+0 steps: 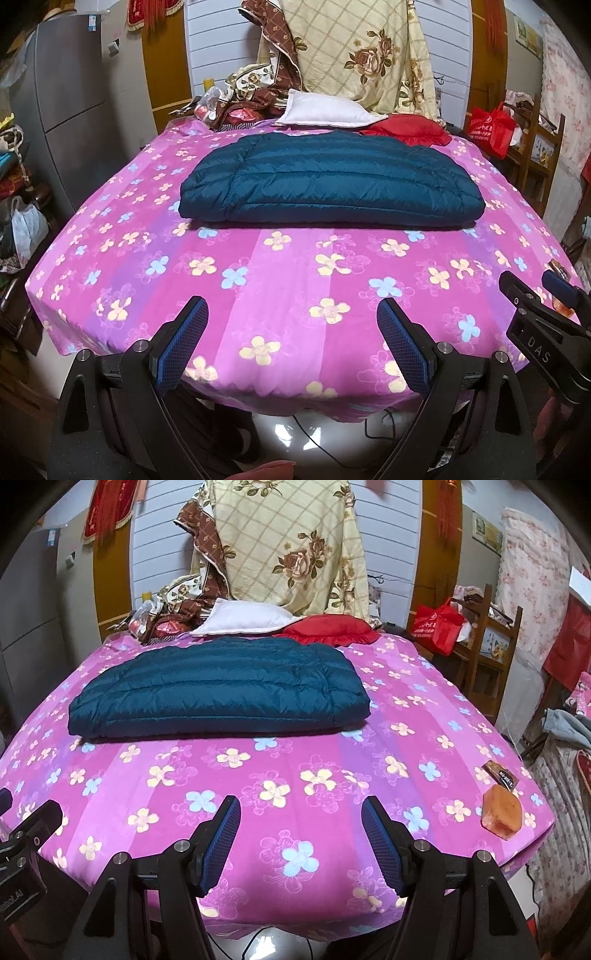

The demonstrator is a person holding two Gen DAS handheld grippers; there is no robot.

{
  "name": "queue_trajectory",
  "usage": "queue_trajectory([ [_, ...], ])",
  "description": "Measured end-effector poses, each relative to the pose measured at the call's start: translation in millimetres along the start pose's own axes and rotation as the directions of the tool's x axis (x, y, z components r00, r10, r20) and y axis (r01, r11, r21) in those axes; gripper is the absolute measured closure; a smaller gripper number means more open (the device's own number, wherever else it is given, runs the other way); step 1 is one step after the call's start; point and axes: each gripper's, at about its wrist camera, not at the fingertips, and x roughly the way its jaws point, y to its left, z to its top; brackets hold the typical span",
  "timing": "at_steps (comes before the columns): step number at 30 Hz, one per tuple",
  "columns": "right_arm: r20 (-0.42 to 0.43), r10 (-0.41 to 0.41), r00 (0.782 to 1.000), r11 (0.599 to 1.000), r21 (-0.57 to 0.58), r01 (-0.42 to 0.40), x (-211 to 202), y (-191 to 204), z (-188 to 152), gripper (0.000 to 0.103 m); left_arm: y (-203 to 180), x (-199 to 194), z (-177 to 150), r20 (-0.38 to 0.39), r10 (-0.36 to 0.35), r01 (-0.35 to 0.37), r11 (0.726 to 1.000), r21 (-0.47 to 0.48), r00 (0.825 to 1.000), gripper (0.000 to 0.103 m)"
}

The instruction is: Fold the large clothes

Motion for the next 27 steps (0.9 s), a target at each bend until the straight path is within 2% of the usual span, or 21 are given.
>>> queue_trajectory([
  [10, 0.056, 0.006, 0.998, 1.000, -0.015, -0.005, -9.4, 5.4, 0.1, 0.037, 2.1, 1.0, 3.5, 0.003, 0.008, -0.008, 1.000, -0.003, 1.000, 0.010],
  [27, 0.052, 0.005, 0.999, 1.000, -0.012, -0.004, -9.5, 3.1, 1.6, 0.034, 3.9, 5.6, 5.3, -0.017, -0.011, 0.011, 1.000, -0.013, 1.000, 0.010],
])
